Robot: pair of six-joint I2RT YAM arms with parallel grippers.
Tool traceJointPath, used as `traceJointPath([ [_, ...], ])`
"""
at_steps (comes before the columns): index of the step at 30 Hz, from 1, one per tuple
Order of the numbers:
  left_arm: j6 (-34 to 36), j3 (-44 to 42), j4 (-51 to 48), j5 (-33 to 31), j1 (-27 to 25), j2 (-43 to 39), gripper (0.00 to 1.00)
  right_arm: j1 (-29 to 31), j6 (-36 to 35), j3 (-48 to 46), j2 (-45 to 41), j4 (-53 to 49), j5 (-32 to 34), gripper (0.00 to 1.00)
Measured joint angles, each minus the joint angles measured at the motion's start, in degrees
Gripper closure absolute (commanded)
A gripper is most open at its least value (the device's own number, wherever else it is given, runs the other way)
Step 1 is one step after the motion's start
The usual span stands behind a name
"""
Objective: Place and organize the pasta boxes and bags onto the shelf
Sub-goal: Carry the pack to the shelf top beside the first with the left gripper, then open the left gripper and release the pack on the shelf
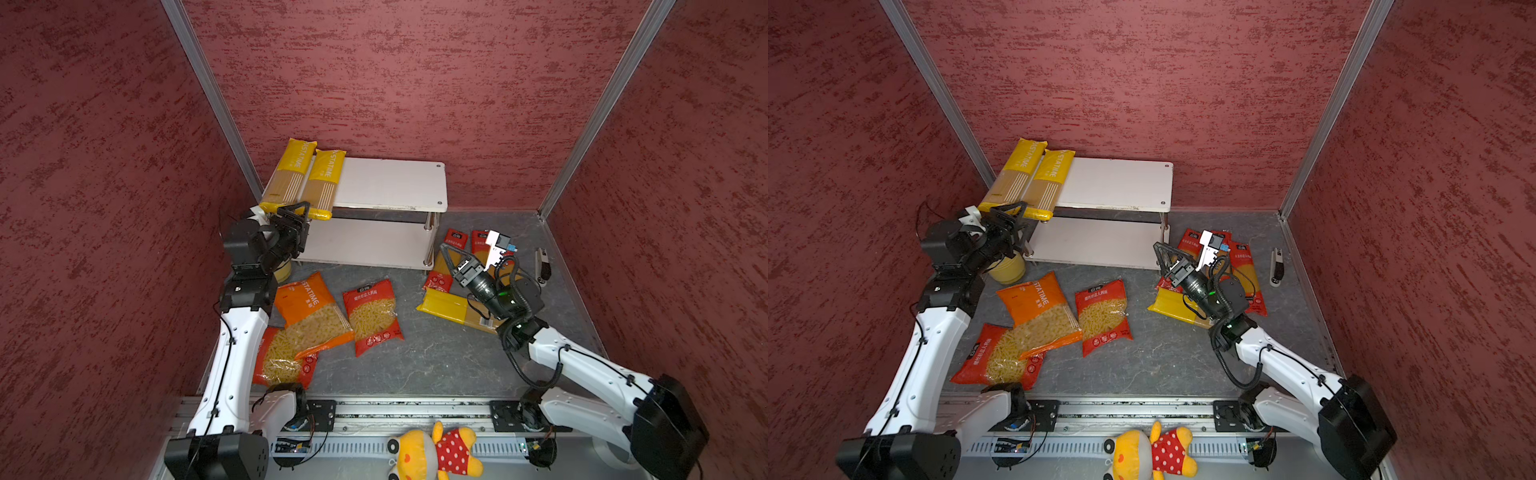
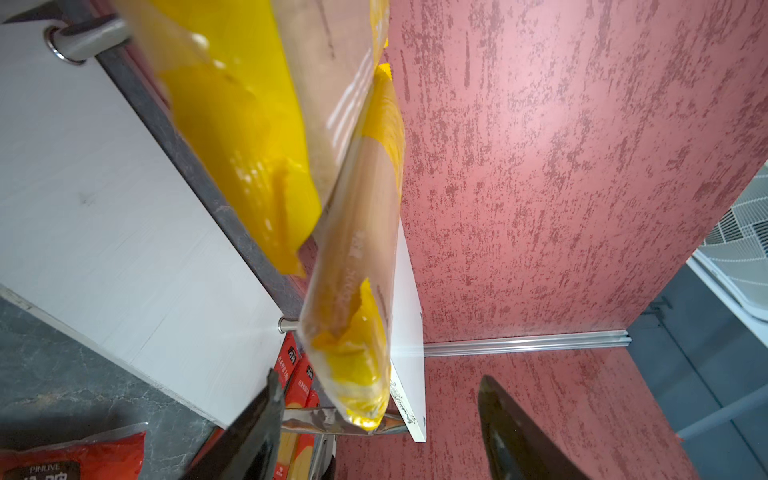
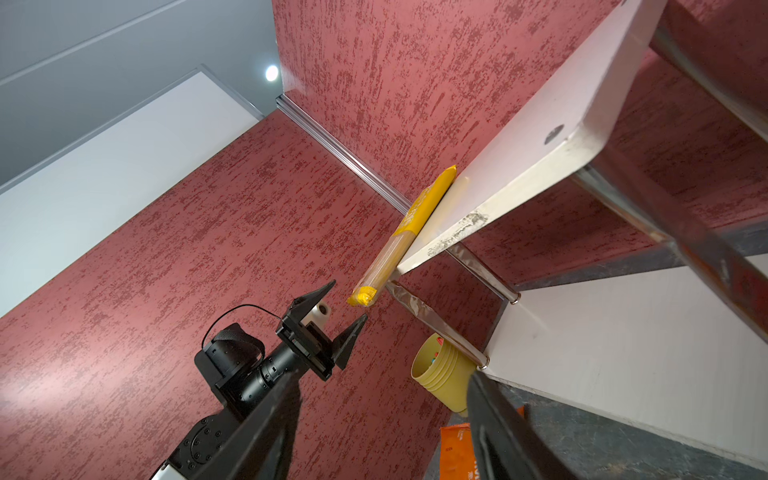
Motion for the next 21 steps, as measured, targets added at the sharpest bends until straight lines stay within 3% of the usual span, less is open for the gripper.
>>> traceJointPath([
  [5, -0.17, -0.02, 0.07, 0.48, -0.33, 1.05, 0.36, 0.0, 0.02, 0.0, 0.04, 0.24, 0.0, 0.35],
  [17, -0.94, 1.53, 6.1, -1.07, -4.02, 8.57, 0.72, 0.02, 0.22, -0.61, 0.04, 0.44, 0.02, 0.35],
  [21, -1.25, 2.01, 7.06, -1.81, -4.07, 9.25, 0.78, 0.0, 0.5, -1.2, 0.04, 0.44, 0.04, 0.35],
])
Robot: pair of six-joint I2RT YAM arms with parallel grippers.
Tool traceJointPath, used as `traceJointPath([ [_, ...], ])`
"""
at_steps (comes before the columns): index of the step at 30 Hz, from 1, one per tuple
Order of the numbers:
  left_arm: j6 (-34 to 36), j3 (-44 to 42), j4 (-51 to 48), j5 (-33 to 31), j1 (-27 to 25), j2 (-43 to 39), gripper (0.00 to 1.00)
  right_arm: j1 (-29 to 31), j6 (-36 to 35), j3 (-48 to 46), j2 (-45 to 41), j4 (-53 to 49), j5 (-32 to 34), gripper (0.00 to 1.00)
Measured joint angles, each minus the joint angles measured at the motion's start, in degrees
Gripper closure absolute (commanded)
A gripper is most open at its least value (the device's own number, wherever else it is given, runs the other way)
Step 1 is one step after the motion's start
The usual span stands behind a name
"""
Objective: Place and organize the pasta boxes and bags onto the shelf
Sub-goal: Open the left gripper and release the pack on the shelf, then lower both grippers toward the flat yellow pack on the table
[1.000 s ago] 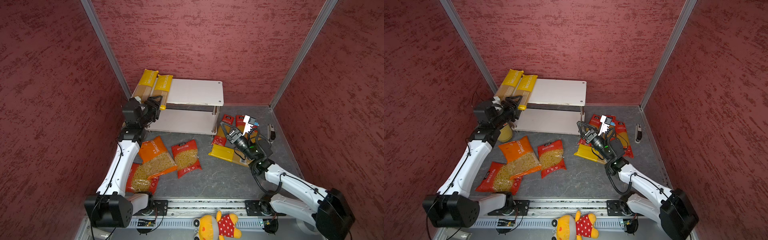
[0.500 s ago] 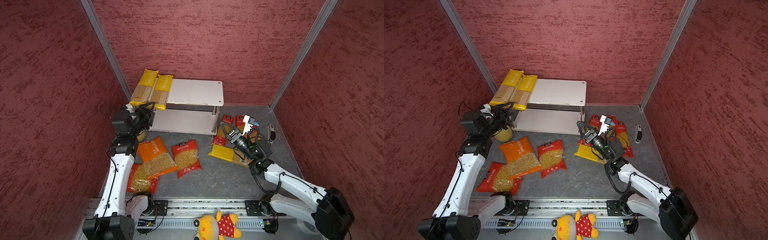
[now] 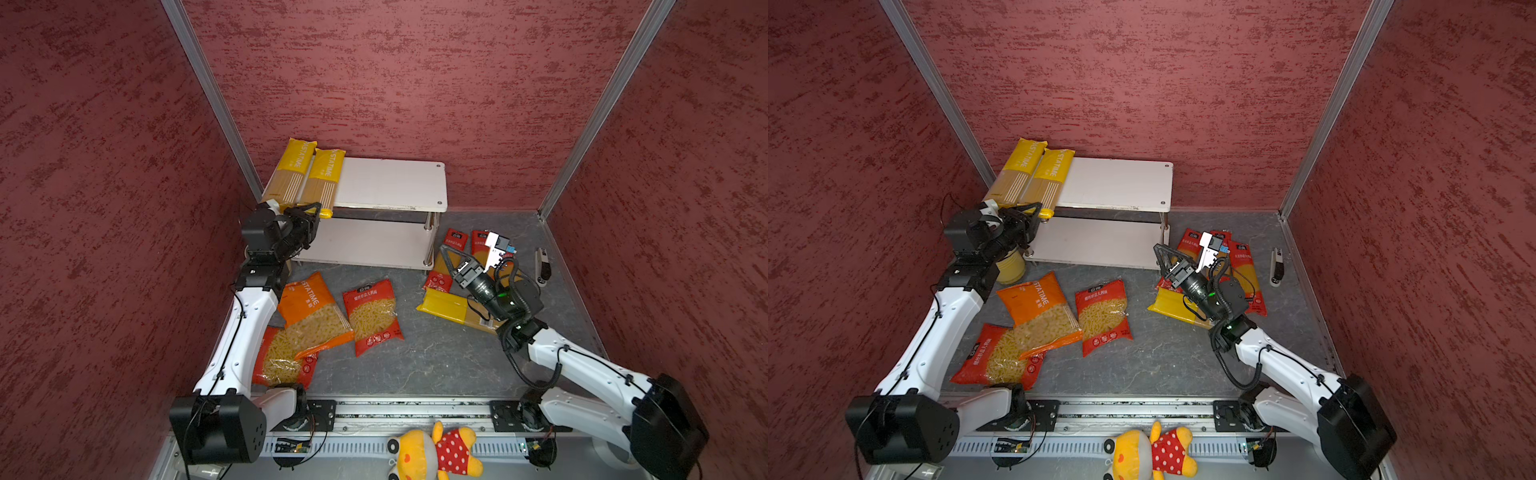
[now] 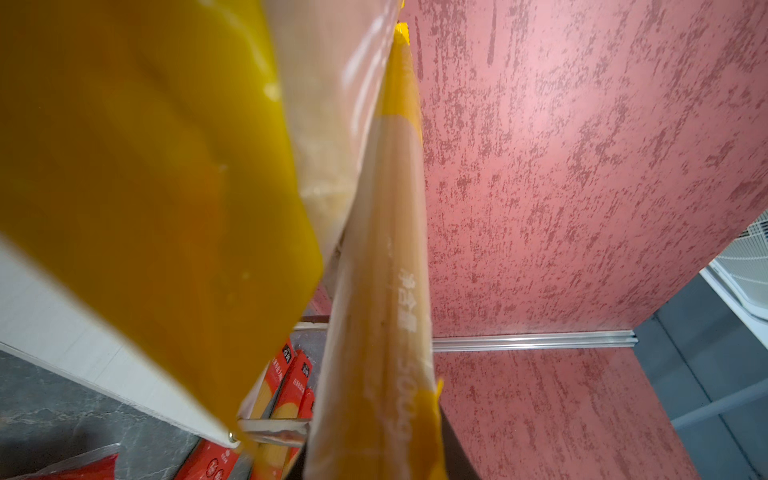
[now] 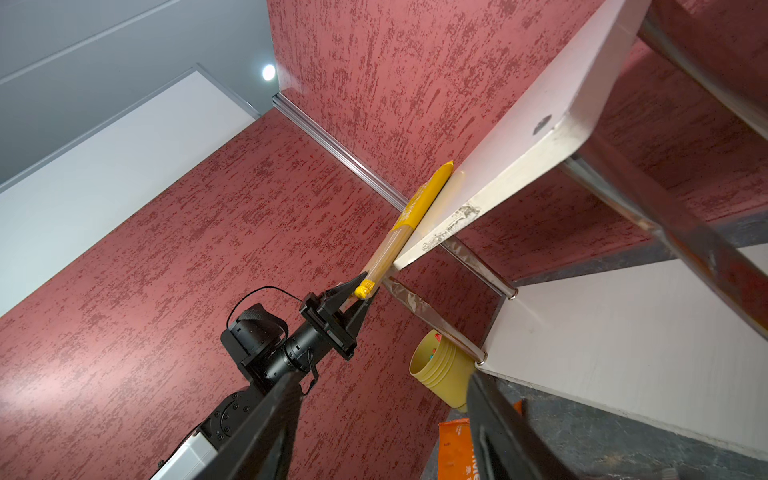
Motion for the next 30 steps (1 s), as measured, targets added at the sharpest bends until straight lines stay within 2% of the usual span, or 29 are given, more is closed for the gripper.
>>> traceJointPath([
  [3, -0.02, 0.81, 0.98, -0.13, 0.07, 1.55, 0.81, 0.0, 0.24, -0.09, 0.0, 0.04, 0.0, 0.35],
  [10, -0.04, 1.01, 2.86, -0.09, 0.31, 2.91, 0.79, 0.0, 0.35, -0.09, 0.0, 0.02, 0.02, 0.35],
  [14, -0.02, 1.03, 3.3, 0.09, 0.57, 3.15, 0.68, 0.0, 0.35, -0.09, 0.0, 0.02, 0.02, 0.35],
  [18, 0.39, 1.03, 3.21, 0.11, 1.09, 3.02, 0.35, 0.0, 0.35, -0.09, 0.0, 0.02, 0.02, 0.35],
  [21, 1.44, 0.85, 1.22, 0.26, 1.51, 1.6, 0.2, 0.0, 0.35, -0.15, 0.0, 0.07, 0.04, 0.35],
  [25, 5.31, 0.72, -6.14, 1.7, 3.56, -4.09, 0.17, 0.0, 0.37, -0.72, -0.04, 0.02, 0.15, 0.35],
  [27, 7.61, 0.81, -9.75, 3.02, 6.54, -7.34, 0.17, 0.0, 0.48, -0.87, -0.02, 0.04, 0.15, 0.35],
  [30, 11.78, 1.36, -14.93, 4.98, 13.77, -11.28, 0.18, 0.02, 0.7, -0.98, 0.13, 0.09, 0.15, 0.35],
])
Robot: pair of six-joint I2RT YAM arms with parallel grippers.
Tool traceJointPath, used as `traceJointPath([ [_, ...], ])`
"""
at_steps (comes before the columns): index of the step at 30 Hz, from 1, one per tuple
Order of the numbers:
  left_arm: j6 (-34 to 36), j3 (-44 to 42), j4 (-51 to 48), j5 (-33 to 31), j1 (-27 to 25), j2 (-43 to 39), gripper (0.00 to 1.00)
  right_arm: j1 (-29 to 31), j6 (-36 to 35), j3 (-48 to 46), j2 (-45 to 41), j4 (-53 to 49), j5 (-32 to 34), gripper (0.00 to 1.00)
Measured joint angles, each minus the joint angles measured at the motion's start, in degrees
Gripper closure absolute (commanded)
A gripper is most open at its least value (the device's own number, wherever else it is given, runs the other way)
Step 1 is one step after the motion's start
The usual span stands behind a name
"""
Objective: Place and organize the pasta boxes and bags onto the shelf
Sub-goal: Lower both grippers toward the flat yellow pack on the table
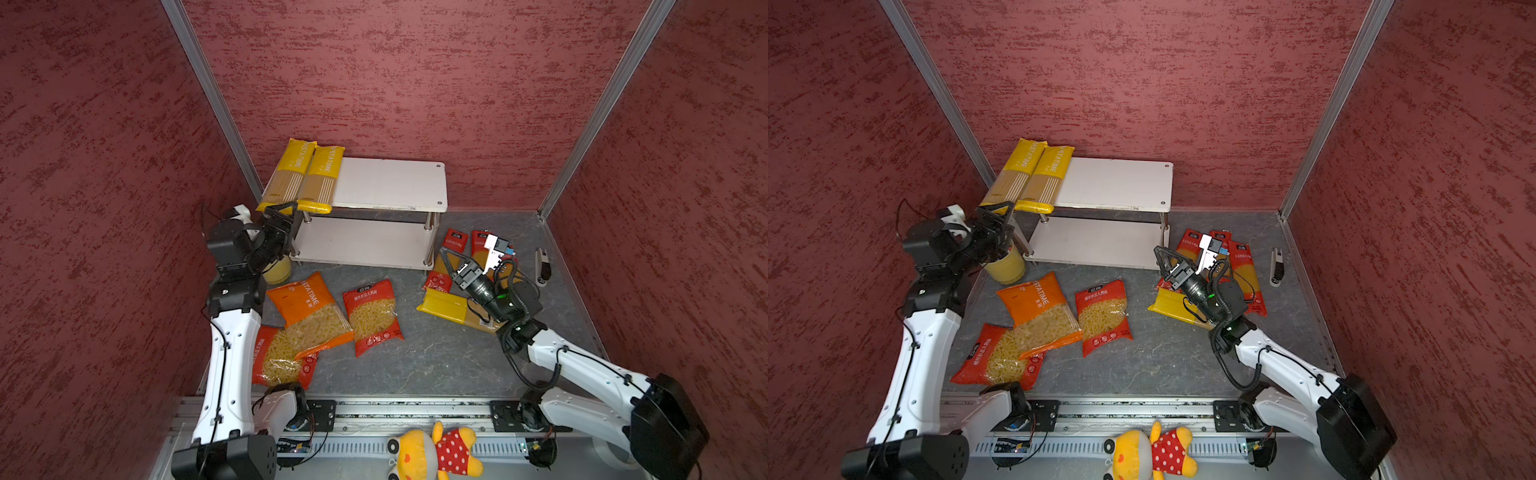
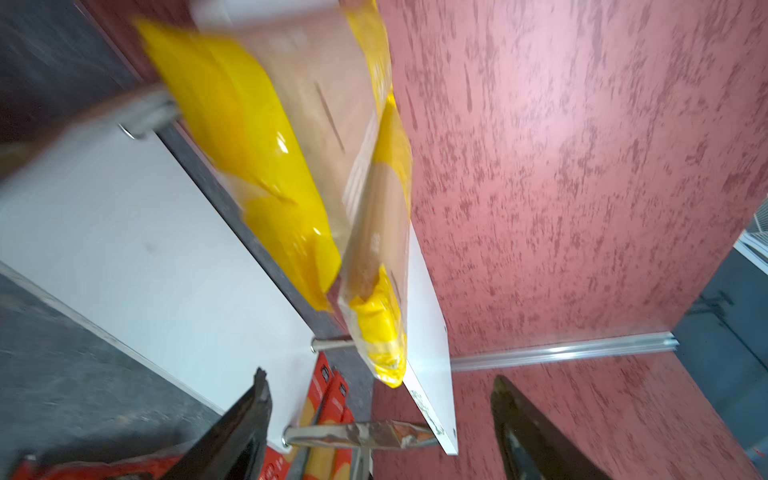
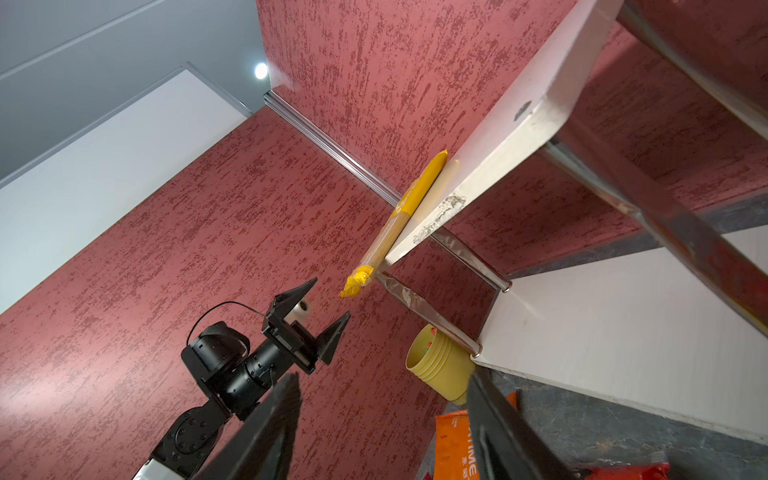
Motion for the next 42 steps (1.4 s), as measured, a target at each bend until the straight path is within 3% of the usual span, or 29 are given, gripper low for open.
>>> traceJointPath([
  [3, 4.33, 1.31, -5.2, 0.83, 5.14, -1.68, 0.18, 0.0, 0.09, 0.0, 0.55, -0.5, -0.11, 0.35],
  [6, 8.33, 1.92, -8.72, 0.52, 4.52, -2.47, 0.19, -0.02, 0.09, 0.0, 1.33, -1.68, -0.17, 0.35],
  [15, 12.87, -6.16, -11.06, -4.57, -9.73, -8.24, 0.18, -0.02, 0.02, -0.17, 1.6, -10.4, 0.11, 0.4],
  [18, 11.78, -8.98, -8.44, -6.78, -16.7, -7.82, 0.18, -0.02, 0.07, -0.42, 1.6, -13.68, 0.81, 0.42],
  [23, 13.14, -12.83, -1.64, -14.45, -36.7, -3.98, 0.18, -0.37, -0.13, -0.15, 1.6, -27.28, 3.5, 0.5],
  [28, 15.93, -18.75, 5.64, -20.52, -50.58, 2.43, 0.18, -2.27, -1.11, -2.36, 0.15, -36.35, 4.04, 0.52],
  [35, 21.31, -19.3, 11.41, -25.62, -64.0, 17.81, 0.18, -8.68, -8.22, -2.29, 0.26, -53.88, 3.74, 0.46],
  [42, 28.72, -10.23, 12.13, -27.34, -73.37, 34.93, 0.16, -21.31, -15.28, -0.09, 1.77, -66.82, 6.47, 0.36],
])
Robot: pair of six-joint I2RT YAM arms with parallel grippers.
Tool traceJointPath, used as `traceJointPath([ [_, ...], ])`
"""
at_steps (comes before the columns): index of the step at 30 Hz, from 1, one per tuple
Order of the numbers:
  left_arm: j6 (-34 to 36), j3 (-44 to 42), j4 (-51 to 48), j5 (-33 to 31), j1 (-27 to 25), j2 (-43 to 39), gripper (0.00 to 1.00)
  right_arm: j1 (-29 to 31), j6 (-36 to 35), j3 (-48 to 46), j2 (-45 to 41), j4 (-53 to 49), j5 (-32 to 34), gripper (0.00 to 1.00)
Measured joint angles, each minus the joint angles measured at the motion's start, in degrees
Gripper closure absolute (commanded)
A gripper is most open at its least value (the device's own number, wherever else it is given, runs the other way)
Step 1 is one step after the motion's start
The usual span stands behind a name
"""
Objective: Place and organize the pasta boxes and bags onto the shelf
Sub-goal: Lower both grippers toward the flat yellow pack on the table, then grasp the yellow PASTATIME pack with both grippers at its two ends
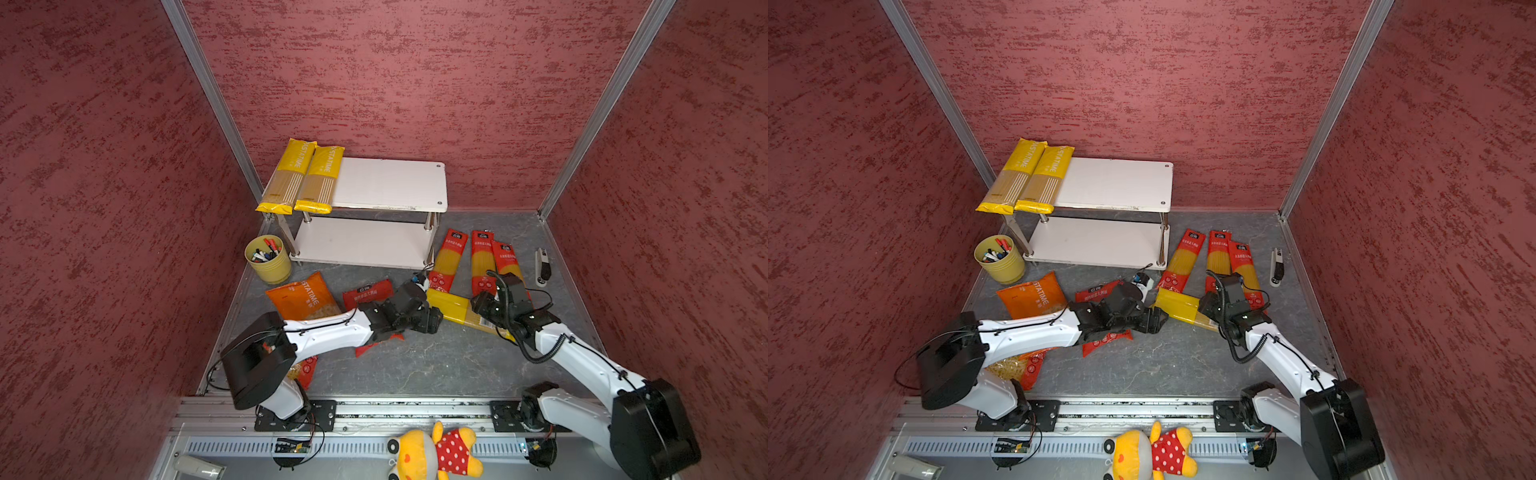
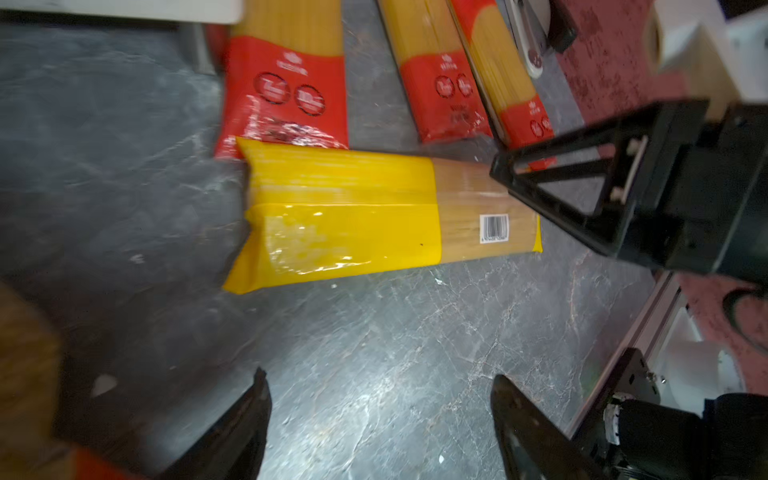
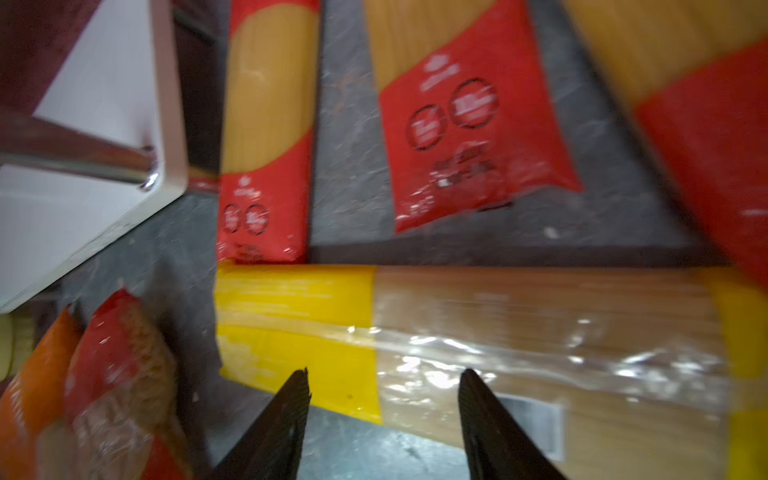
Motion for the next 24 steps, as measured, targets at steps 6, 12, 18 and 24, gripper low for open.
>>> traceJointPath([
  [6, 2.86, 6.69, -0.28, 1.33, -0.04, 7.82, 0.15, -9.31, -2.25, -0.02, -1.27, -4.85, 1.31, 0.28],
  [12, 2.56, 8.46, -1.77, 1.62, 4.9, 11.23, 0.13, -15.47, -3.15, -3.65, -2.08, -4.57, 0.07, 0.23],
  [18, 0.92, 9.38, -2.36, 3.17, 7.04, 14.03, 0.14, -17.25, -3.8, -6.45, -1.92, -2.51, -2.4, 0.18],
  [24, -0.9, 8.87, -0.24, 7.13, 8.26, 16.09, 0.16, -18.05, -5.25, -8.02, 2.05, 5.75, -9.79, 0.22],
])
